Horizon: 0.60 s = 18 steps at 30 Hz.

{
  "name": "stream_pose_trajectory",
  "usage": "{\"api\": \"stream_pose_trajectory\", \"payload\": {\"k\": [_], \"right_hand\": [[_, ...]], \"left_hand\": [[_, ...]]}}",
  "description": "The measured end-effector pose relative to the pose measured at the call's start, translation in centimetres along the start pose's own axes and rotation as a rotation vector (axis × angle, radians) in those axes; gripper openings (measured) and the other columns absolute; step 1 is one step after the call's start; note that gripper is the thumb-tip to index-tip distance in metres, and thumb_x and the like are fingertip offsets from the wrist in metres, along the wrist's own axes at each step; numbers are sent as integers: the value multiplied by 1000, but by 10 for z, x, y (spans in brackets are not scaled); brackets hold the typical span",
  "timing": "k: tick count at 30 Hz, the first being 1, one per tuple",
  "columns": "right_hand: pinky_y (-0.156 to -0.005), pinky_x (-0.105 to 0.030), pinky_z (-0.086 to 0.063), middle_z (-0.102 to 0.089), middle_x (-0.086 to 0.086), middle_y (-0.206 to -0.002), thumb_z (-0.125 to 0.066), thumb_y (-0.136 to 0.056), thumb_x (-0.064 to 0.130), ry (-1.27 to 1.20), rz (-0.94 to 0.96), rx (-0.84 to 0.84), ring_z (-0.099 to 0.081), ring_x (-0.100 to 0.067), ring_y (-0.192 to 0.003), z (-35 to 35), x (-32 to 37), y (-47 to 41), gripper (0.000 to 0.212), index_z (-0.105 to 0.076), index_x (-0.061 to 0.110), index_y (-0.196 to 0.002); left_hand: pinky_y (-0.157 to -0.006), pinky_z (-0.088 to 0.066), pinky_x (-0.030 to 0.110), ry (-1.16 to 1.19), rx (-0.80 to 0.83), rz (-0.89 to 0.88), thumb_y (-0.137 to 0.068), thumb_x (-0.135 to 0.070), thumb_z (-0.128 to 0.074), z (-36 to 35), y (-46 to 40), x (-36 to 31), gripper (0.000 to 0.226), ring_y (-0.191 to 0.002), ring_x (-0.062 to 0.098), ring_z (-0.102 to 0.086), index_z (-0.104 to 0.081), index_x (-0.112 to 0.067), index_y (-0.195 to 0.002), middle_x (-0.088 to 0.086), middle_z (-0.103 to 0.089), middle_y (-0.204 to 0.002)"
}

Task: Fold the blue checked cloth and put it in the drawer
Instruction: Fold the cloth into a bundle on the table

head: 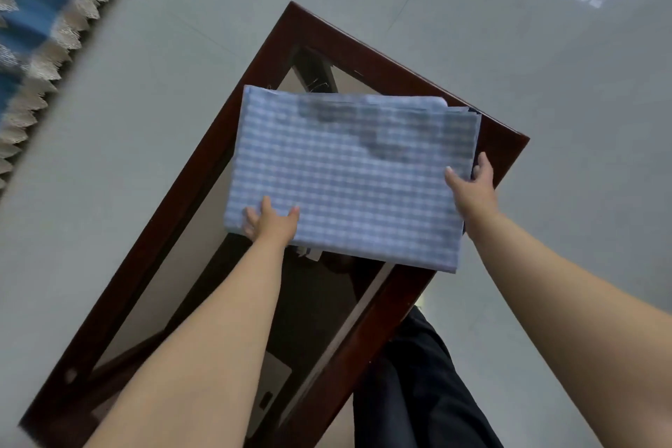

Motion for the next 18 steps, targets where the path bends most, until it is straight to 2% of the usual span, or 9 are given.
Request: {"api": "stream_pose_trajectory", "payload": {"k": [2,4,6,8,10,12,13,15,18], "right_hand": [[-113,-48,-30,-25,-6,-154,-61,-87,37,198,-61,-176,-36,-30,-136,6,-26,4,76,-19,27,-150],[-113,-47,-29,-27,-8,-150,-61,-87,41,387,-126,-167,-34,-35,-134,5,-48,10,73,-25,27,-148],[-107,-48,-32,-34,-9,-145,-61,-87,41,508,-116,-132,-36,-35,-131,3,-56,15,70,-27,23,-145],[-97,-47,-42,-42,-9,-139,-62,-87,40,452,-122,-96,-47,-32,-121,3,-59,19,67,-28,18,-141],[-86,-42,-47,-50,-6,-126,-63,-87,36,368,-147,-49,-55,-29,-108,2,-61,20,61,-32,14,-135],[-88,-42,-49,-58,-6,-119,-66,-86,33,258,-208,3,-59,-30,-103,2,-66,22,49,-45,10,-124],[-89,-44,-51,-63,-8,-117,-69,-85,31,198,-241,29,-62,-31,-100,2,-72,24,43,-52,9,-118],[-84,-44,-53,-67,-10,-108,-72,-83,25,88,-320,98,-66,-30,-90,3,-88,36,34,-58,9,-110],[-77,-40,-53,-69,-8,-104,-72,-84,19,-53,-422,228,-67,-27,-89,7,-118,70,35,-58,8,-114]], "left_hand": [[-107,-37,44,289,-54,202,-89,-38,-62,-13,9,29,80,-137,35,-28,-13,-25,-151,8,-10,-156],[-100,-47,44,696,-71,357,-87,-28,-68,-31,19,47,81,-123,32,-48,-17,-24,-149,13,-33,-144],[-100,-48,45,998,33,419,-90,-27,-64,-55,26,52,65,-115,29,-58,-28,-15,-144,13,-52,-128],[-105,-43,43,1107,220,412,-95,-31,-57,-75,33,48,55,-118,28,-58,-39,-7,-140,14,-57,-128],[-111,-36,44,1184,390,382,-96,-33,-55,-91,41,39,54,-125,29,-52,-40,-6,-141,15,-55,-133],[-112,-35,45,1267,518,349,-97,-30,-54,-103,55,27,48,-128,31,-50,-43,-6,-136,16,-56,-131],[-111,-36,45,1294,553,333,-97,-27,-54,-108,64,23,41,-126,31,-51,-46,-7,-132,16,-58,-126],[-109,-38,47,1346,575,307,-95,-22,-57,-118,81,25,33,-122,32,-53,-48,-11,-125,16,-60,-119],[-102,-45,51,1345,583,265,-93,-24,-61,-137,105,49,35,-116,33,-58,-51,-11,-124,16,-61,-124]]}}
Point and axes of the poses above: each hand's wrist, its own y-axis away from the middle knuckle, its own z-axis out of the back of the hand, x = y × z, the point moved 5 cm from there along -y, towards the middle knuckle
